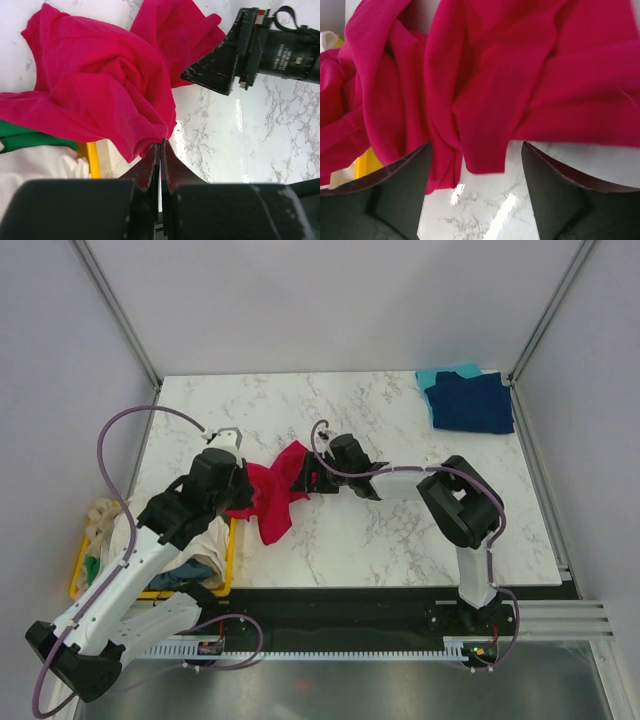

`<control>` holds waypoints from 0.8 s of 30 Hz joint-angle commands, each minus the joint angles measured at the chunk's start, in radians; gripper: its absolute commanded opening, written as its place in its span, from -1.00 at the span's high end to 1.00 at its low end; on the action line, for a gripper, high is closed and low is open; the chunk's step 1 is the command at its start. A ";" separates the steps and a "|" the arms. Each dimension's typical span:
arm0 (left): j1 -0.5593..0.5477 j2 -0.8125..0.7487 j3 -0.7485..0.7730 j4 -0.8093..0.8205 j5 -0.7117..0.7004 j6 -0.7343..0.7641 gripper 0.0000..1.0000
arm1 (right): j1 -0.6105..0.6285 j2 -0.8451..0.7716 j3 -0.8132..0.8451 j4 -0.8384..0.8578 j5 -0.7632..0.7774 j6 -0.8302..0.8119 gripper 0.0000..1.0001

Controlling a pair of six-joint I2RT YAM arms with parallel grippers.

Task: Fold and stack the t-shirts
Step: Flatten the tshirt out

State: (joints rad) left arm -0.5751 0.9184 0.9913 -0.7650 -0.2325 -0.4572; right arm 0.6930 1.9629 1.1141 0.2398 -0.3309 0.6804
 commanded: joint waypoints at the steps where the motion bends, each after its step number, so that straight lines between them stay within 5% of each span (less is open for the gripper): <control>1: 0.014 -0.052 0.006 -0.034 -0.056 0.051 0.96 | 0.033 0.085 0.110 0.039 -0.054 0.028 -0.47; 4: 0.017 -0.079 0.000 -0.054 -0.065 0.051 0.96 | 0.039 0.111 0.127 0.046 -0.056 0.048 0.21; 5: 0.018 -0.088 0.001 -0.059 -0.067 0.051 0.96 | 0.039 0.107 0.124 0.047 -0.053 0.050 0.79; 6: 0.020 -0.090 0.003 -0.065 -0.071 0.052 0.96 | 0.037 0.099 0.124 0.030 -0.046 0.032 1.00; 14: 0.021 -0.069 0.240 -0.099 -0.185 0.126 0.96 | -0.140 -0.206 0.231 -0.305 0.044 -0.183 1.00; 24: 0.024 0.132 0.788 -0.086 -0.390 0.356 0.96 | -0.314 -0.544 0.699 -0.885 0.291 -0.403 1.00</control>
State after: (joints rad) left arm -0.5556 1.0218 1.6817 -0.8810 -0.5274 -0.2234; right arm 0.3752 1.5005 1.7164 -0.4263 -0.1322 0.3779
